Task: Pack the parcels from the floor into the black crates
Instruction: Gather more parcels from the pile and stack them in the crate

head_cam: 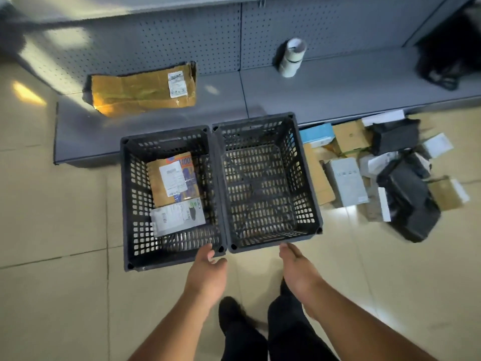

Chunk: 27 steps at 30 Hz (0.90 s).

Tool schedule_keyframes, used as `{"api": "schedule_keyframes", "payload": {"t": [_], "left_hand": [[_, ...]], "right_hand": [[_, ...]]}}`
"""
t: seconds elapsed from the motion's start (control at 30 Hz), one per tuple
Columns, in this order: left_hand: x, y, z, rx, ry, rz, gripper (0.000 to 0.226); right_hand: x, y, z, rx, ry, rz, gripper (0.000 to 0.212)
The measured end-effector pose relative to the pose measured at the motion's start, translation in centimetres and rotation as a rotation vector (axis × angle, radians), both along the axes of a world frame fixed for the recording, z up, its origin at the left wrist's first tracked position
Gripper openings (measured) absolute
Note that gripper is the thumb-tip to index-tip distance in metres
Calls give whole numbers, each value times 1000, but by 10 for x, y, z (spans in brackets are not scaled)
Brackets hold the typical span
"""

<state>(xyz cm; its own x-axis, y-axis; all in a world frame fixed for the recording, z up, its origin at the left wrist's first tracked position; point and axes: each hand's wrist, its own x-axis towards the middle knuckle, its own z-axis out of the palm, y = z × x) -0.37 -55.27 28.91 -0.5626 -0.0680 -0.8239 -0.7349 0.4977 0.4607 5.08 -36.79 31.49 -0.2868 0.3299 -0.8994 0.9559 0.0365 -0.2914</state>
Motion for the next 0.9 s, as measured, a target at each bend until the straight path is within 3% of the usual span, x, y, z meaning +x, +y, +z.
{"api": "schedule_keyframes", "payload": {"t": [0.47,0.57,0.73,0.9], "left_hand": [[36,243,-3,60,61,-182,58],[57,302,2,35,57,-198,59],[74,378,3,27,12,-224,58],[65,416,0,29,-10,-218,59]], "right_hand": [[83,231,-1,30,94,-210,48],[102,298,2,22,80,-143,49],[99,399,5,94,116,-108,50],[67,445,-4,66,94,-165,51]]}}
